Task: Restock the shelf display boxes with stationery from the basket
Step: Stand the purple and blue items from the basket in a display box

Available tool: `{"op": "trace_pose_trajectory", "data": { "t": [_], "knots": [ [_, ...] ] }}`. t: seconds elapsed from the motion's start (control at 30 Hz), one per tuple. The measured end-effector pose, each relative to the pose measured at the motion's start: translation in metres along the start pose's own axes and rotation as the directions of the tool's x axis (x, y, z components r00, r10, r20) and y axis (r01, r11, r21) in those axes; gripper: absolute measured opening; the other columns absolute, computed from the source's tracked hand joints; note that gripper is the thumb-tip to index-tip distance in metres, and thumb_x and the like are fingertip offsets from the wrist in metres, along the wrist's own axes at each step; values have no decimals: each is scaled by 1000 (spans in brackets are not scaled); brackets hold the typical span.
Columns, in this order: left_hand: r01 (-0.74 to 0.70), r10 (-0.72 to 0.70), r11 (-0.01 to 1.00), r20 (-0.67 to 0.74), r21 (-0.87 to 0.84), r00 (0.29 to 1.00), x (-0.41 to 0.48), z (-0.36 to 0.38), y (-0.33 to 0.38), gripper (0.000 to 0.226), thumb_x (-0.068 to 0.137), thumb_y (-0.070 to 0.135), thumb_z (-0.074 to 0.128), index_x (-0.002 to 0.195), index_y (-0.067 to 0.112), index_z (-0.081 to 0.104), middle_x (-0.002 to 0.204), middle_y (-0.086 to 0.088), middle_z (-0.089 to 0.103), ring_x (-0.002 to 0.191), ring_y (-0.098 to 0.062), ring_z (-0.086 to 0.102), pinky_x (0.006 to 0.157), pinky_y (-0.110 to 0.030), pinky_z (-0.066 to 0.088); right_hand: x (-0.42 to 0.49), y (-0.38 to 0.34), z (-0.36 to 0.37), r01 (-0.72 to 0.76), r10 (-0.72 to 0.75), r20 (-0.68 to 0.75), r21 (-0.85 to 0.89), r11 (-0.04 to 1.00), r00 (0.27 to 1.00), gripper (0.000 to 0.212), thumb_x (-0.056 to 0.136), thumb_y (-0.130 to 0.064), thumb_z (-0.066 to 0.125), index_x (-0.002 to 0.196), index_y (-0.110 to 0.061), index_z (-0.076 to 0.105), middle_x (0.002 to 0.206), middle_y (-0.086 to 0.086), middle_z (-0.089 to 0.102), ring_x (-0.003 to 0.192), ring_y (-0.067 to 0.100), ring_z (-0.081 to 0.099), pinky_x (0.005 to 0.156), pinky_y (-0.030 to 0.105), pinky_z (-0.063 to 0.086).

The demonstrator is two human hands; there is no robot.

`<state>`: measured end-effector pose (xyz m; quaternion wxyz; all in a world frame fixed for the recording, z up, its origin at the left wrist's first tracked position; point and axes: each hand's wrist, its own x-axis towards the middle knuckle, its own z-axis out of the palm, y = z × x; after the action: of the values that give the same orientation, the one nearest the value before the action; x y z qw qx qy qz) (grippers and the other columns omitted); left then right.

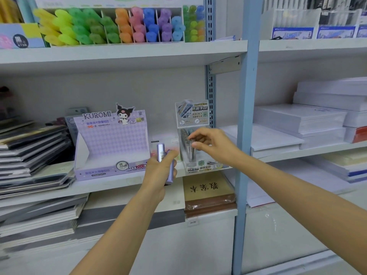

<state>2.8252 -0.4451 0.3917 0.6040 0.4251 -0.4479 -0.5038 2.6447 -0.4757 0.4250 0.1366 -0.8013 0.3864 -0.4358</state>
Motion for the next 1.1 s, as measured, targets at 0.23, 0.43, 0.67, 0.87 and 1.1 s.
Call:
{"op": "trace_pose_trajectory", "data": {
  "t": [0.23, 0.43, 0.67, 0.87, 1.1],
  "knots": [
    [-66, 66, 998, 46, 9, 997, -4, -4, -3, 18, 77, 29, 79, 86, 19, 67, 59, 4, 61, 49, -7, 54, 47, -19, 47, -1, 2, 7, 30, -33, -68, -44, 999, 997, 13, 87, -11, 69, 100, -11, 66, 95, 0, 67, 87, 15, 63, 80, 33, 55],
    [-117, 116, 993, 84, 9, 990, -5, -6, -5, 30, 66, 32, 81, 86, 16, 65, 63, 2, 65, 53, -8, 61, 49, -19, 49, -4, 12, 13, 44, -49, -65, -88, 995, 997, 11, 88, -15, 69, 97, -12, 73, 88, -2, 62, 83, 16, 57, 91, 20, 39],
    [-110, 106, 994, 188, 13, 976, -5, -1, -4, 52, 65, 37, 79, 101, 5, 61, 72, -8, 67, 61, -13, 65, 54, -23, 53, -8, 2, 0, -19, -15, 92, 355, 935, 996, 30, 92, -12, 63, 122, -17, 63, 107, -1, 68, 71, 13, 58, 55, 20, 46],
    [-87, 92, 996, 277, -31, 956, -11, 8, -3, 33, 73, 33, 75, 95, 11, 67, 71, -5, 69, 63, -14, 66, 55, -22, 54, -21, -6, -9, -122, -52, 326, 491, 862, 944, 32, 95, -13, 58, 127, -15, 61, 96, -7, 69, 77, 9, 58, 64, 22, 50],
    [-13, 13, 1000, 384, -3, 923, -23, 11, 6, 45, 68, 45, 75, 96, 9, 72, 83, -14, 73, 59, -16, 65, 48, -21, 50, -27, -10, -20, -127, -11, 273, 482, 867, 962, 23, 90, -8, 64, 112, -16, 61, 105, 2, 65, 98, 14, 63, 85, 27, 51]
  ]
}}
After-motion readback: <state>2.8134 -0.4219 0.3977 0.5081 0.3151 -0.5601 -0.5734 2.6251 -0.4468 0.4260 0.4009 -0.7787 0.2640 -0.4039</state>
